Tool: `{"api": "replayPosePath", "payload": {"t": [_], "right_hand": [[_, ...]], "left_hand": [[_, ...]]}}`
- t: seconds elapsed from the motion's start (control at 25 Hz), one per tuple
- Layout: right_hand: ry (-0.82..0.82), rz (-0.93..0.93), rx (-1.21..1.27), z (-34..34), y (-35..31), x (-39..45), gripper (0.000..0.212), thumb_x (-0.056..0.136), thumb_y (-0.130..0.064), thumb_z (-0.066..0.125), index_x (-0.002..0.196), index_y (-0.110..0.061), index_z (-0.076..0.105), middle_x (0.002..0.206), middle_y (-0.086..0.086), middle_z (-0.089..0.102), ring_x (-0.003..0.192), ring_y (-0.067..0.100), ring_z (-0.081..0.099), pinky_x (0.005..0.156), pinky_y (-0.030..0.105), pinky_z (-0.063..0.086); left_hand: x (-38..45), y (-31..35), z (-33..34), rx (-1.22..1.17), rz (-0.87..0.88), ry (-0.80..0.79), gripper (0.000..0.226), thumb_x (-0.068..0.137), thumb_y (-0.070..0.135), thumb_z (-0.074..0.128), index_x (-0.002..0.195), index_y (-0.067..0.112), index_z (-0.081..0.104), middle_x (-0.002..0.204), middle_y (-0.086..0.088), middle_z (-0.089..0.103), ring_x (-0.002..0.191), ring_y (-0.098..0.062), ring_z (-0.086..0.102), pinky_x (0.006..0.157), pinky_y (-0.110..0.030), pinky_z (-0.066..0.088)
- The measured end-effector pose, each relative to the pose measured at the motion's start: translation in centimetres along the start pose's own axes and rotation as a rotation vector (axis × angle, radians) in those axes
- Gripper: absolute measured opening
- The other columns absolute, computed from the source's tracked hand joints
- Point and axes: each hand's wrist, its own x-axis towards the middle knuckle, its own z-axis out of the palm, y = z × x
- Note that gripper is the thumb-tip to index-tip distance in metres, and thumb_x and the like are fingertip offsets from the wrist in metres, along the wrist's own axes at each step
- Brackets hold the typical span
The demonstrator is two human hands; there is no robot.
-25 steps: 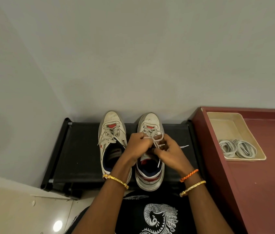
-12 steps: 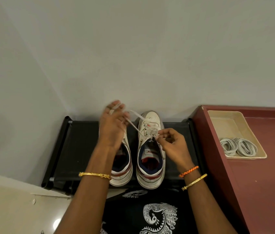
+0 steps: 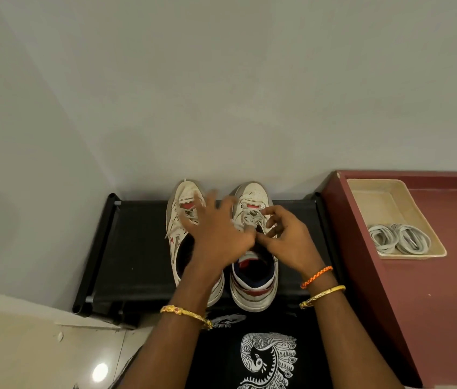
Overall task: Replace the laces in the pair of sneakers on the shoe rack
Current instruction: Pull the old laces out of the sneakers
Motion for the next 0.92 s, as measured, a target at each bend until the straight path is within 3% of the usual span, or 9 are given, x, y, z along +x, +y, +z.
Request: {"api": "replayPosePath", "payload": {"t": [0.12,0.24,0.32,0.44,0.56,0.72,0.8,0.92], "right_hand": [[0.199,0.101,0.069,0.2,-0.2,-0.4,0.039,0.075,-0.015,0.074,0.106,-0.023,0.052,0.076,-0.006,0.061,0.068,0.003,0.059,0.057,0.009,0.045],[0.298,0.340,0.320,0.2,0.5,-0.7,0.048,0.070,-0.015,0.080,0.102,-0.019,0.044,0.078,0.004,0.064,0.074,0.016,0.066,0.069,0.033,0.058],[0.289,0.455,0.485,0.1,0.7,-0.8,0.037,0.068,-0.013,0.083,0.089,-0.011,0.052,0.082,0.011,0.066,0.077,0.023,0.069,0.069,0.036,0.059],[0.209,0.477,0.529,-0.1,0.9,-0.8,0.020,0.071,-0.013,0.081,0.069,-0.007,0.062,0.082,0.016,0.070,0.078,0.024,0.071,0.067,0.031,0.059],[0.160,0.468,0.514,-0.4,0.7,-0.8,0.015,0.073,-0.011,0.079,0.068,-0.005,0.067,0.080,0.014,0.071,0.078,0.022,0.070,0.066,0.028,0.058],[0.127,0.468,0.539,-0.7,0.5,-1.1,0.012,0.074,-0.009,0.078,0.070,-0.004,0.068,0.082,0.014,0.070,0.079,0.020,0.069,0.066,0.025,0.057],[0.132,0.487,0.566,-0.8,0.7,-1.1,0.011,0.074,-0.006,0.077,0.071,-0.002,0.067,0.085,0.016,0.070,0.081,0.022,0.069,0.067,0.027,0.058],[0.137,0.525,0.633,-1.1,0.8,-1.1,0.011,0.075,-0.003,0.075,0.072,0.000,0.065,0.088,0.019,0.071,0.084,0.025,0.070,0.071,0.031,0.059]], "left_hand": [[-1.1,0.7,2.0,0.049,0.209,-0.010,0.046,0.086,0.028,0.059,0.130,0.028,0.046,0.146,0.006,0.033,0.144,-0.016,0.013,0.111,-0.052,-0.014],[-0.9,0.7,2.7,-0.028,0.257,0.098,0.034,0.090,0.021,0.057,0.123,0.025,0.051,0.130,0.008,0.052,0.125,-0.011,0.045,0.114,-0.040,0.001],[-0.4,0.8,3.0,-0.003,0.307,0.149,0.035,0.088,0.020,0.061,0.122,0.025,0.054,0.132,0.006,0.051,0.123,-0.014,0.047,0.113,-0.039,0.012],[0.0,1.0,3.4,0.132,0.373,0.172,0.030,0.086,0.023,0.063,0.116,0.025,0.062,0.142,0.000,0.043,0.131,-0.019,0.039,0.111,-0.043,0.016],[0.1,1.0,3.4,0.227,0.380,0.117,0.025,0.092,0.027,0.053,0.114,0.026,0.066,0.152,0.001,0.030,0.139,-0.019,0.026,0.112,-0.043,0.012],[0.2,1.0,3.6,0.253,0.387,0.114,0.024,0.094,0.028,0.049,0.110,0.021,0.065,0.151,0.004,0.030,0.135,-0.016,0.032,0.105,-0.041,0.015],[0.2,0.5,3.7,0.175,0.320,0.163,0.020,0.094,0.026,0.047,0.106,0.020,0.060,0.142,0.004,0.040,0.124,-0.015,0.042,0.097,-0.037,0.016],[0.5,0.1,3.4,-0.218,0.022,0.239,0.004,0.093,0.022,0.046,0.092,0.019,0.048,0.101,0.000,0.052,0.092,-0.015,0.051,0.095,-0.035,0.021]]}}
